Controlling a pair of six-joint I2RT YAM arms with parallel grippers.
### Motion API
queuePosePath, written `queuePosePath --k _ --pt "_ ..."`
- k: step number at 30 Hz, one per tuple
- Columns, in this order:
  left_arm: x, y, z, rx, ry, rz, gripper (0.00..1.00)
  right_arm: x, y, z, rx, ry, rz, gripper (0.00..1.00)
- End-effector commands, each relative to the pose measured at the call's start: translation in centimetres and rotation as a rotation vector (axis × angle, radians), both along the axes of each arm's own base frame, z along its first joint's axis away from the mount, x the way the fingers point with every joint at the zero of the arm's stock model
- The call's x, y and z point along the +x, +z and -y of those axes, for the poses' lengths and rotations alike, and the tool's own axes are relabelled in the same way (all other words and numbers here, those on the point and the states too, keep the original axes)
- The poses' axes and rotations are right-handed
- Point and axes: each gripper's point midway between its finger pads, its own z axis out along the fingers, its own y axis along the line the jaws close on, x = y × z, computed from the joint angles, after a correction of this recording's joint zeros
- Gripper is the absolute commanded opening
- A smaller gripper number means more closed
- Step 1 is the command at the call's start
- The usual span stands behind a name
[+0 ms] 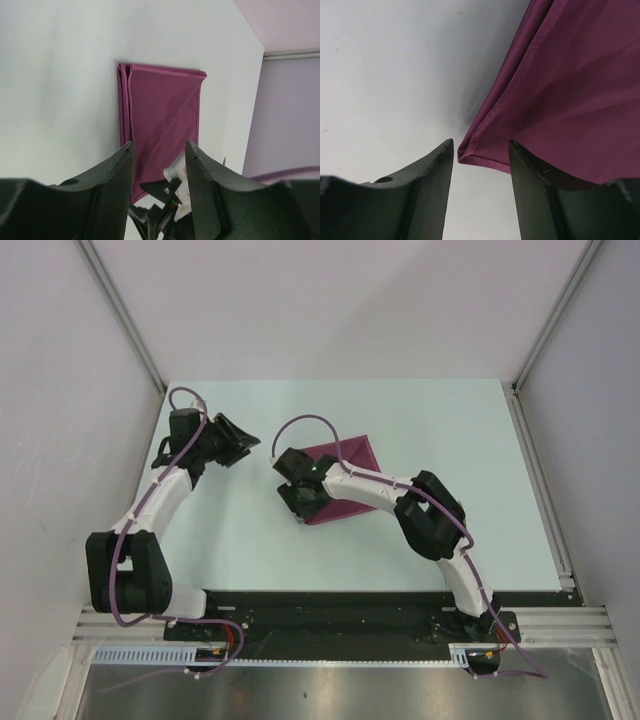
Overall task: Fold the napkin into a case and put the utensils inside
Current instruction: Pick up the upper triangle-folded napkin from the center of the board.
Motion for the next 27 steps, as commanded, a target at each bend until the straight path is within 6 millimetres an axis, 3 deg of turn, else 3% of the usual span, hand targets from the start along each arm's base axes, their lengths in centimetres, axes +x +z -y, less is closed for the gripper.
queuePosePath --k 1,13,20,27 --pt "-0.8 1.4 0.6 -0.034 -0.033 0.047 0.49 1.3 0.7 -0.5 -0.012 -0.001 0.046 0.52" --pt "-0.7 0.7 1.1 -0.048 -0.061 0.033 0.49 1.5 -2.2 0.1 -0.073 -0.009 0.032 0.42" --pt "-1.1 0.0 1.0 -0.045 -0.059 0.017 0.5 1.1 -4.6 1.9 -0.173 -0.011 0.024 0.37" --pt "-1.5 -0.6 1.0 -0.05 -0.056 0.007 0.52 0.9 -6.2 3.0 -0.231 -0.019 0.021 0.18"
